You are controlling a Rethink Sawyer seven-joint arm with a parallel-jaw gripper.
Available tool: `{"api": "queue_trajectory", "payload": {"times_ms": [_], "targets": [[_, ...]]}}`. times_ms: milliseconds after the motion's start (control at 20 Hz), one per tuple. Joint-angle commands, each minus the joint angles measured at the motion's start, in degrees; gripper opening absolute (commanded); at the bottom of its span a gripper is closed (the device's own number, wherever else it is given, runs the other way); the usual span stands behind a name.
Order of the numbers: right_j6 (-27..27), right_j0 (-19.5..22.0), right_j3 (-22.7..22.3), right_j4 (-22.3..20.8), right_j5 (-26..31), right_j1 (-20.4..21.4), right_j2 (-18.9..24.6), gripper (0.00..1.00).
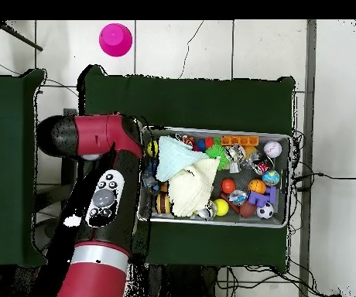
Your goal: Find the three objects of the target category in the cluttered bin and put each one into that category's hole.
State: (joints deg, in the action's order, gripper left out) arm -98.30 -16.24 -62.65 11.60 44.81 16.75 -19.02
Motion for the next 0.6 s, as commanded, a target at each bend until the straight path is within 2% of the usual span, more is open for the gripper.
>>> {"api": "queue_trajectory", "payload": {"times_ms": [50, 300, 600], "targets": [[-11.60, 3.85, -3.85, 0.47, -9.11, -4.68, 5.41, 0.00], [-9.49, 5.39, -3.29, -0.17, -14.54, -7.11, 7.04, 0.00], [-9.42, 6.07, -2.75, -0.96, -20.21, -9.80, 7.63, 0.00]]}}
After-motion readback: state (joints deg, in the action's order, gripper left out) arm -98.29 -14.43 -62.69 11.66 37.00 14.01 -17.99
